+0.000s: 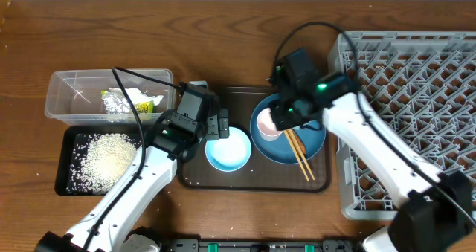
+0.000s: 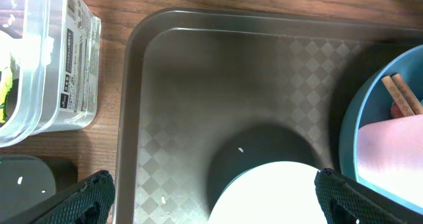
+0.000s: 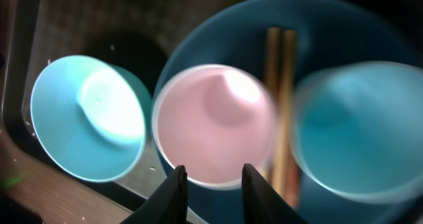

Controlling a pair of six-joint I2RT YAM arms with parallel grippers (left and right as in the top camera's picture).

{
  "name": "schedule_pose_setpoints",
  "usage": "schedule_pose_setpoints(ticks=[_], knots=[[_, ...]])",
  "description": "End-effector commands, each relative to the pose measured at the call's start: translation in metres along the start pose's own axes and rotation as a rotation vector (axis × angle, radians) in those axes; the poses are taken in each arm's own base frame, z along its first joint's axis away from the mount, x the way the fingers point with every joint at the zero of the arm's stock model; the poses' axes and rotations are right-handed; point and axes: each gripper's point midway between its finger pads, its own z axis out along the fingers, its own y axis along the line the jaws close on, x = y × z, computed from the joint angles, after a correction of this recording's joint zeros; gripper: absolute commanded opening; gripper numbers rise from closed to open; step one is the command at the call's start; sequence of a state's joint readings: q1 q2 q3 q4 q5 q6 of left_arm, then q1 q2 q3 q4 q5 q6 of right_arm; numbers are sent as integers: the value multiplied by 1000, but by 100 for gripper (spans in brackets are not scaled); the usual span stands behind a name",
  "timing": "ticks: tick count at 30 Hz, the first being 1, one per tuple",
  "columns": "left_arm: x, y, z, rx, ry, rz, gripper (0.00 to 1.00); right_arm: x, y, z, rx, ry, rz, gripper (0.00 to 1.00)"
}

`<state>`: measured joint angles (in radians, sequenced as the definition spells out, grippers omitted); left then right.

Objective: Sort waste into correct bins and load items into the dishwasher rack
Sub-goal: 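Move the right gripper from the rack over the light-blue plate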

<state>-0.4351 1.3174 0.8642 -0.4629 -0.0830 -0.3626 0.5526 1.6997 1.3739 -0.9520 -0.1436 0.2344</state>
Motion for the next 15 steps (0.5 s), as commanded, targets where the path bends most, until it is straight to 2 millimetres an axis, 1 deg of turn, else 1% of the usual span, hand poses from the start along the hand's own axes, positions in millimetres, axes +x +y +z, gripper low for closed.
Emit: schedule_pose_setpoints(ticks=[1,5,9,12,15], knots=[[-7,0,-3,-10,-24,9,99,1,18,17,-17,30,-20,28],[-8,3,-4,-26,-31,8,100,7,29,38,-16,69,-52,29],[-10,7,-4,-48,-40,8,99,10,36,52,-17,89,-71,31],[-10,7,-4,-48,-40,8,100,10,41,55,-22,85,-85,28],[-10,7,-4,-48,-40,8,99,8,43,55,-25,77,-89,27]])
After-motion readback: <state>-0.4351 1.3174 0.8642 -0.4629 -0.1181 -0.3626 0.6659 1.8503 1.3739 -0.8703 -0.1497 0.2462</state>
